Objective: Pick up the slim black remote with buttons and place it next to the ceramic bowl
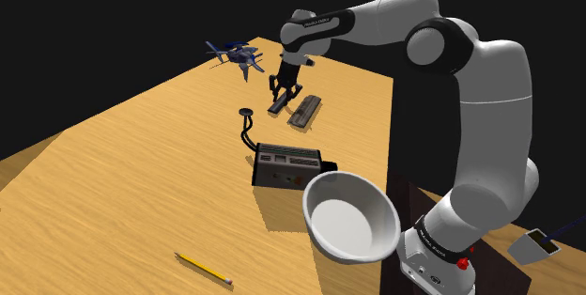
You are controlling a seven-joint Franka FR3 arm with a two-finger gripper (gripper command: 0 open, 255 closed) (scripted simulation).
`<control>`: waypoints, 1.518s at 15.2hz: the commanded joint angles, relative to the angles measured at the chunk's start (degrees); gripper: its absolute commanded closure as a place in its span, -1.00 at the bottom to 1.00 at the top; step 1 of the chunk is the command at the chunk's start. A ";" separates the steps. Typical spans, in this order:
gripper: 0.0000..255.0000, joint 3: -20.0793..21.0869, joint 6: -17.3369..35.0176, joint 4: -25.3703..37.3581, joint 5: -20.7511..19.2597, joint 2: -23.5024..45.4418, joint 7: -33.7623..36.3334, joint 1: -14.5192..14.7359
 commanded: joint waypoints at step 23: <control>1.00 0.13 -13.04 8.29 -0.35 -4.56 2.26 -0.16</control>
